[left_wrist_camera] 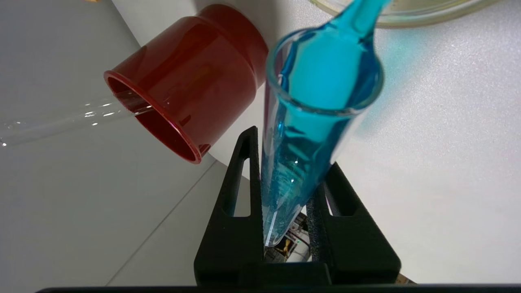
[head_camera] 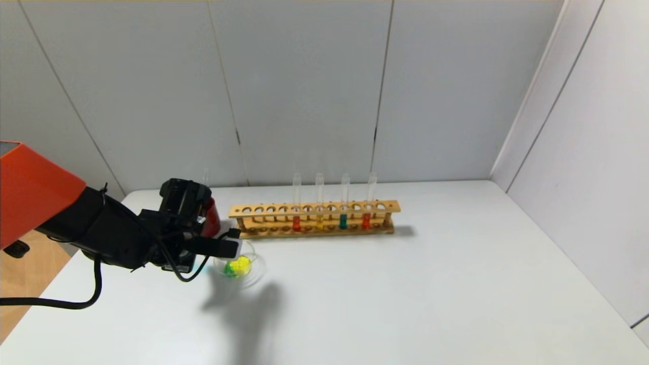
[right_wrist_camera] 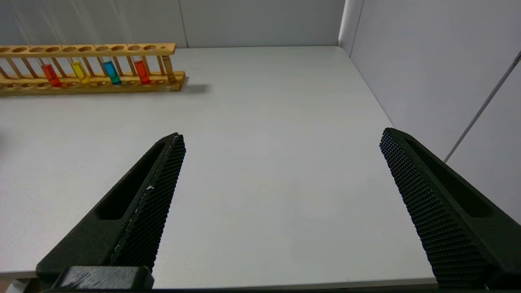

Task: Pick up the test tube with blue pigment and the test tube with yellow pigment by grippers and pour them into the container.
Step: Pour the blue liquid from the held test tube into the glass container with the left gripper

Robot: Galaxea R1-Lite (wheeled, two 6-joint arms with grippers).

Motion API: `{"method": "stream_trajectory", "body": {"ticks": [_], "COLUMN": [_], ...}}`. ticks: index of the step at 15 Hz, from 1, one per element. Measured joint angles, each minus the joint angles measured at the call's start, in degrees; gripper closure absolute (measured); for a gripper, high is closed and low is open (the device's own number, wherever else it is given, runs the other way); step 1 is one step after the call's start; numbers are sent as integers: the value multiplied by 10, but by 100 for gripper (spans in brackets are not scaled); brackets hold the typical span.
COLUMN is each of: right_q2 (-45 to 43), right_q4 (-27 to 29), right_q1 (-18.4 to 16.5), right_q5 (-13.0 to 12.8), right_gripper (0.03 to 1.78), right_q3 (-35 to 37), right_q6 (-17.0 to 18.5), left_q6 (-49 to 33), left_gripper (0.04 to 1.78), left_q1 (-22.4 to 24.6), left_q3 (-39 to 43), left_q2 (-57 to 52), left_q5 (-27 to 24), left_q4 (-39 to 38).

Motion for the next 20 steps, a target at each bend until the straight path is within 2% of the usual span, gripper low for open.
{"method": "stream_trajectory", "body": {"ticks": [9, 20], "right_q2": [0, 0], "right_q4": [0, 0], "right_q1": [0, 0], "right_q5": [0, 0], "right_gripper": [6, 6], "right_q3": [0, 0], "right_q6": [0, 0], "left_q6": [20, 36], "left_gripper": [148, 148], "left_q1": [-3, -24], "left_q3": [-21, -14], "left_q2": [15, 16], "left_q5": [0, 51], "left_q4": [-7, -5]}}
